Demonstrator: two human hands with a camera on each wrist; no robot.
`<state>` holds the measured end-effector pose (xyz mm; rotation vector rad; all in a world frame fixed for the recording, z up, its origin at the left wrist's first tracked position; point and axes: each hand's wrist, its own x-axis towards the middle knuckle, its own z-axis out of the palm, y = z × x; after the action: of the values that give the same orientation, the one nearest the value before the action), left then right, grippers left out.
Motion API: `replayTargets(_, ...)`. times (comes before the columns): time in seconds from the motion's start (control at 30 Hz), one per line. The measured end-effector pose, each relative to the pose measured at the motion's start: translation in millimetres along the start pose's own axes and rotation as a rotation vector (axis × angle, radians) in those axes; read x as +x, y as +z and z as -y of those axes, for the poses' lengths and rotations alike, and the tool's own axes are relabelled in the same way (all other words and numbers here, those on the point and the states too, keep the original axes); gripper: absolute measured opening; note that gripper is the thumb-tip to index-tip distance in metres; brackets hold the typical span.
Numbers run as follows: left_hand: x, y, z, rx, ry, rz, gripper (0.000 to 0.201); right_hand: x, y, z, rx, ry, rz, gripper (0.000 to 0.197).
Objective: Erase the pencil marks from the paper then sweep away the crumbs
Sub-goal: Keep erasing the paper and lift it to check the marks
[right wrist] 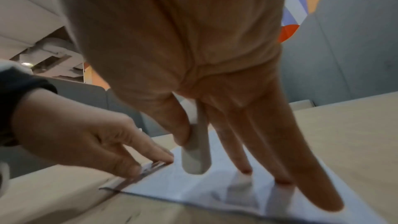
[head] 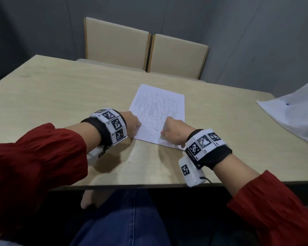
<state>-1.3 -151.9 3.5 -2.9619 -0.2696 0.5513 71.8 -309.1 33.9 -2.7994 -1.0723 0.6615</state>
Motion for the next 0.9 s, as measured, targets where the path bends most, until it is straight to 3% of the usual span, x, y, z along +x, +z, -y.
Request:
replayTargets(0.17, -12, 9, -1, -0.064, -0.025, -0.019, 0.023, -5, 10, 4, 0.056, 0.029, 0.008, 0.021)
replayTargets(0.3, -30, 9, 0, -0.103, 0.017, 0.026, 0.021, -6, 5, 5, 0.039, 0.015, 0.022, 0.030)
replayTargets(0.4, -41, 12, 6, -0.155, 0.062, -0.027, 0.018, -2, 4, 7, 0.006, -0.005, 0.045, 0.026)
replayTargets(0.53, -40, 14, 16, -0.263, 0.042, -0.097, 0.033, 16, 1, 6, -0.031, -0.005, 0.015, 0.023)
replayTargets(0.73, -21, 17, 22, -0.186, -0.019, -0.068, 0.056, 41, -7, 6, -0.135, -0.017, 0.004, 0.034)
replayTargets(0.9, -6, 14, 18, -0.148, -0.009, -0.011, 0.054, 64, -17, 4, -0.158, -0.082, -0.036, 0.039)
